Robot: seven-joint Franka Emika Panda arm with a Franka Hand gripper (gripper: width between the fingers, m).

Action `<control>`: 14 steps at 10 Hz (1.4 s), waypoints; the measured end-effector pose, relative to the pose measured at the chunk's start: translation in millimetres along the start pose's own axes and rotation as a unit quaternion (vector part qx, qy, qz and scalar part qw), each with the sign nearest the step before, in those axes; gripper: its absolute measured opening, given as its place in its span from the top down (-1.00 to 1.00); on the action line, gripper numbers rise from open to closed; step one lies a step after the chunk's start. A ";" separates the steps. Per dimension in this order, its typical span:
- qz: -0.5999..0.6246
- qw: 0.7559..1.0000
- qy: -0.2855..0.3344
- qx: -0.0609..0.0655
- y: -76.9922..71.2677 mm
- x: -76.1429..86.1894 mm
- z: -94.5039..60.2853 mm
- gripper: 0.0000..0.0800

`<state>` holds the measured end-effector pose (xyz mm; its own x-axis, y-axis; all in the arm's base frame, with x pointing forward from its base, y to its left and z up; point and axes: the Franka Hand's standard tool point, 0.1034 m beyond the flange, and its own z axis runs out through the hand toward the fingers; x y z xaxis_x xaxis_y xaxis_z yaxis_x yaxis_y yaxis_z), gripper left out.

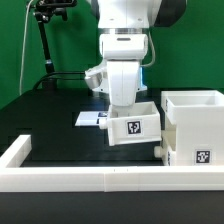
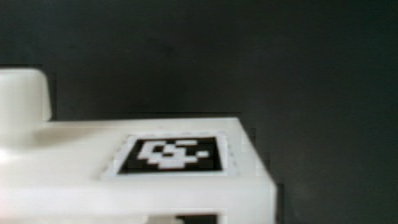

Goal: Assemble drawer

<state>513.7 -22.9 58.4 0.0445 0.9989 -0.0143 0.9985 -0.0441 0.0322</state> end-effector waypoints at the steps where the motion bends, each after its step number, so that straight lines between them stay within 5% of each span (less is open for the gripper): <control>1: 0.004 1.000 -0.001 0.000 -0.2 0.1 0.3 0.89; 7: 0.005 1.000 -0.001 0.003 -2.1 -0.9 2.8 0.89; 14: 0.012 1.000 0.002 0.005 4.4 18.7 6.2 0.89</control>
Offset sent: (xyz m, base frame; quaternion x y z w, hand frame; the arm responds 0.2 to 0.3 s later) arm 0.0051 0.0007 -0.0004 0.0030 -0.0130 -0.0252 0.9996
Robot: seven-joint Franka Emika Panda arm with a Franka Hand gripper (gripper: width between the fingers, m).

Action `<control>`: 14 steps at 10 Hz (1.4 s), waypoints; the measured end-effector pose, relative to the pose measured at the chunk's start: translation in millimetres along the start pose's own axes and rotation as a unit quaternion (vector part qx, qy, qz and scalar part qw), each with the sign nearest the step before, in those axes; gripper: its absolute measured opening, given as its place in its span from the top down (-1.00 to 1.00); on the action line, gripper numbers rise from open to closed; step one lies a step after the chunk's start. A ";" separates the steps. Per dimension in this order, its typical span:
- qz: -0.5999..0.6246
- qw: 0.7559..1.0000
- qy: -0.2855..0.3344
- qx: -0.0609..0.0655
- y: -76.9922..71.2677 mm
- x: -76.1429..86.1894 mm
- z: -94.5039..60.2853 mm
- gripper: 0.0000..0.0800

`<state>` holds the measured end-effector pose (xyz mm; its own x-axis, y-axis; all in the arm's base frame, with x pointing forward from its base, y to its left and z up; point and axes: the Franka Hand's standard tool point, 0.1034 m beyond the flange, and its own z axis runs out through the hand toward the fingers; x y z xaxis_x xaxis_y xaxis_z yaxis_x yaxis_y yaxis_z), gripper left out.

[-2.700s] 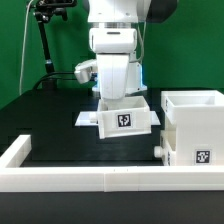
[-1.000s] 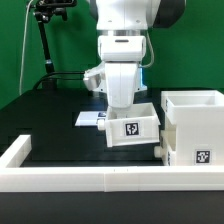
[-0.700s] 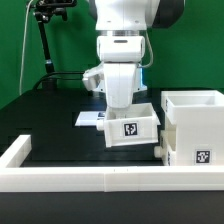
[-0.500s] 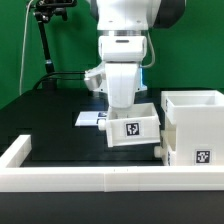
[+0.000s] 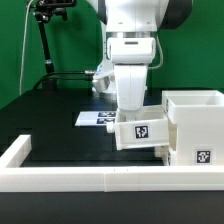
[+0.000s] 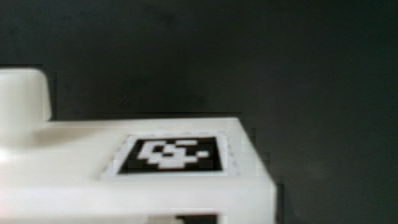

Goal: Assemble drawer

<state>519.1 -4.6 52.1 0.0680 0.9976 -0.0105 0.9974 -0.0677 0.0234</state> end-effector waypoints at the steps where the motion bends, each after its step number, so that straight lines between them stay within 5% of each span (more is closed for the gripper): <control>1: -0.001 1.000 0.000 0.001 1.1 0.9 0.9 0.89; 8: -0.014 1.000 -0.009 0.004 2.8 1.3 1.0 0.89; 14: -0.022 1.000 -0.017 0.013 22.3 9.8 -0.1 0.89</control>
Offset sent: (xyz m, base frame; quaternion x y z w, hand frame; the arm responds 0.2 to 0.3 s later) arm 0.0000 0.0000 0.0000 0.0000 0.0000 0.0000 1.0000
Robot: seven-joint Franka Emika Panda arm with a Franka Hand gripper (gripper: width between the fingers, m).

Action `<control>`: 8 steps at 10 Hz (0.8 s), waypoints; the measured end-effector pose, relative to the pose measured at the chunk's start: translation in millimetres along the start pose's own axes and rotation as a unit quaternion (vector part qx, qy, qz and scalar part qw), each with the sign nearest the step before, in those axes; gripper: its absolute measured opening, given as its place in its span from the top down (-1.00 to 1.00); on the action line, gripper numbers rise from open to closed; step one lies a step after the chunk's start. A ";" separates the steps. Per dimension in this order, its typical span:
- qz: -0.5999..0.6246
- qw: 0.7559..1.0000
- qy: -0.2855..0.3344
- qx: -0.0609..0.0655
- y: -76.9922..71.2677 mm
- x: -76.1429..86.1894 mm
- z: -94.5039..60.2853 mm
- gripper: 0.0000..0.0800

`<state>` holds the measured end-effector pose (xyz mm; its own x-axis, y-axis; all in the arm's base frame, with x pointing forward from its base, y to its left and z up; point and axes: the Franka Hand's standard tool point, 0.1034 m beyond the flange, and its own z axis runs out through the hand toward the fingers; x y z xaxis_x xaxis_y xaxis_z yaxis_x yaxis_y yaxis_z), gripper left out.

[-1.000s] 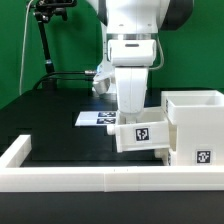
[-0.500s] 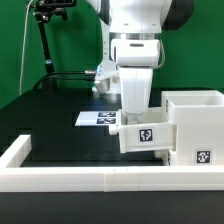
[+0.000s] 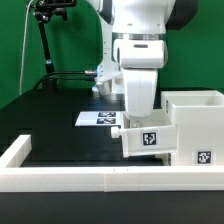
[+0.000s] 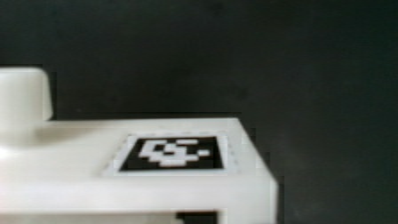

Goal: Assemble drawer

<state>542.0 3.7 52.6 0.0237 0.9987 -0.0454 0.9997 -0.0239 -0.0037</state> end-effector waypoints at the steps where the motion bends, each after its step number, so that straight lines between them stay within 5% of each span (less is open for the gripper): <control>1: 0.007 1.000 -0.001 0.003 -0.7 3.3 0.1 0.89; 8: -0.016 1.000 -0.012 0.003 -0.2 4.9 -0.3 0.89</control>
Offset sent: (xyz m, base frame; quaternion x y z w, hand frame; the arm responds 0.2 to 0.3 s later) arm 0.0000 0.0000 0.0000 0.0000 0.0000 0.0000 1.0000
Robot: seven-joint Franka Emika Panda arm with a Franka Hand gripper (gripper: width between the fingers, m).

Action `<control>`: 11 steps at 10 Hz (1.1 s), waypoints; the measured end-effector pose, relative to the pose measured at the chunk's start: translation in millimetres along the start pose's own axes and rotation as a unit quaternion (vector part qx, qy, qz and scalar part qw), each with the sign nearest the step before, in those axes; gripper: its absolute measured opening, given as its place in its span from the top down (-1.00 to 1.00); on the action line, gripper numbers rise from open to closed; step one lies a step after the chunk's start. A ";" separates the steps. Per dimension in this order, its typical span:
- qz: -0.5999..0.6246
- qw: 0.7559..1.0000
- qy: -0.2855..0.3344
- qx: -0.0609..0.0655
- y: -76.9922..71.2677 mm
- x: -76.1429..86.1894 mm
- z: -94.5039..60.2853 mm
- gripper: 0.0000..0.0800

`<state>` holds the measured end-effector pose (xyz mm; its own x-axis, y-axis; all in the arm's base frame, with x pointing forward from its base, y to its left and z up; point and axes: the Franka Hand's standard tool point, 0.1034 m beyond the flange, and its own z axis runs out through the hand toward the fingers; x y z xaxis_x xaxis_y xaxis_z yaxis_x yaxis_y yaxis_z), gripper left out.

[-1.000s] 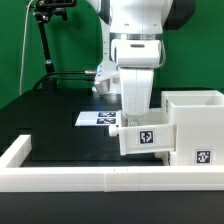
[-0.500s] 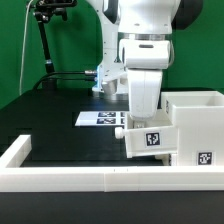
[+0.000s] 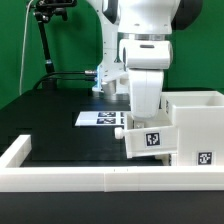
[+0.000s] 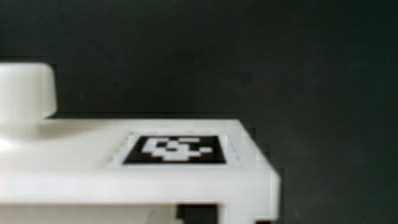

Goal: Assemble drawer

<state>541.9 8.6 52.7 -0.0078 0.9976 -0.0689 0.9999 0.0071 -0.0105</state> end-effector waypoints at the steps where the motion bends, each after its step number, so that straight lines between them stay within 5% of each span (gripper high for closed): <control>1: -0.012 1.000 -0.010 0.003 0.9 0.8 -1.5 0.89; 7: -0.027 0.999 -0.023 -0.002 3.3 1.1 -3.1 0.89; 8: -0.028 0.999 -0.023 -0.002 3.2 1.8 -4.0 0.72; 10: -0.030 0.999 -0.026 -0.003 3.1 3.8 -14.8 -0.09; 11: -0.030 0.999 -0.030 0.000 3.0 3.4 -23.8 -0.09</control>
Offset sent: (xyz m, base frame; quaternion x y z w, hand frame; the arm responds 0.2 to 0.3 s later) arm 0.0000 0.0000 0.0000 0.0000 0.0000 0.0000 1.0000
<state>545.1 13.6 76.2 -0.0692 0.9894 -0.1277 0.9976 0.0677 -0.0162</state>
